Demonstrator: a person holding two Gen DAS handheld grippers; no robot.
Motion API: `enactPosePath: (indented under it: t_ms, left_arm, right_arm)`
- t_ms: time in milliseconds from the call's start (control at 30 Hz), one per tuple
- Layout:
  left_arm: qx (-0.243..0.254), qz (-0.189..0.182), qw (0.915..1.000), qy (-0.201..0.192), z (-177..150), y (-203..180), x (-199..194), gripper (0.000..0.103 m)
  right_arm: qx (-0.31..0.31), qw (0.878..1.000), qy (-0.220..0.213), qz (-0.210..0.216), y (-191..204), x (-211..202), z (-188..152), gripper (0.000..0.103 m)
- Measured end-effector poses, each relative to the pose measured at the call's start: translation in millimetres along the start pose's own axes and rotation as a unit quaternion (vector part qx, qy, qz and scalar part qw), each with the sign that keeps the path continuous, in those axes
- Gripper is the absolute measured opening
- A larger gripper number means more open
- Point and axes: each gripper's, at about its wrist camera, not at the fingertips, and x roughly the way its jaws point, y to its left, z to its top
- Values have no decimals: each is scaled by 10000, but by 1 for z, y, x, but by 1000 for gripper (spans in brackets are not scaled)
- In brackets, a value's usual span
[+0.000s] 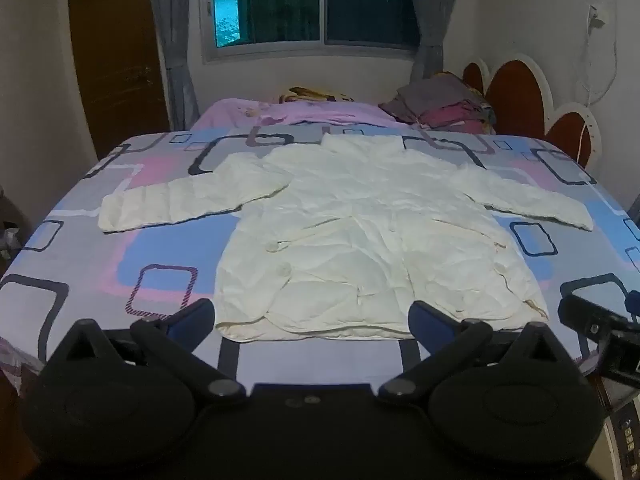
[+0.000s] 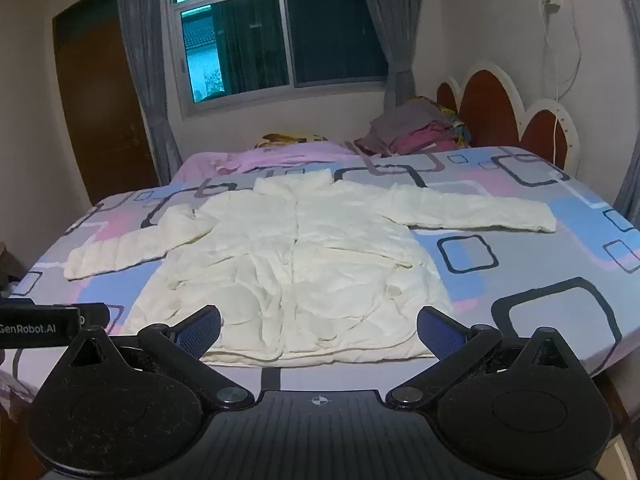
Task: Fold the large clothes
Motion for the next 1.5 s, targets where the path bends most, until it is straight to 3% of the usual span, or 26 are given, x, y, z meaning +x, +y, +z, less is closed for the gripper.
enactPosePath:
  t_ms: [133,200,533,1500]
  left_arm:
    - [-14,-51,10000,-19,-2,-7,0,103]
    - [-243,-147,9995,-130,-5,9,-8,103]
    - [-108,-27,9999,6,-15,0,-14,103]
    - [-159,0,9999,67,-15,9,-9,103]
  right_arm:
    - [-113,9999,-76,-76,0,-3,-2,103]
    - [-156,9998,-77,-103,2,-6,-2,103]
    - [-108,9998,87,-111,4,-9,-5,103]
    - [-167,9998,6,-94,13,-4,-2,103]
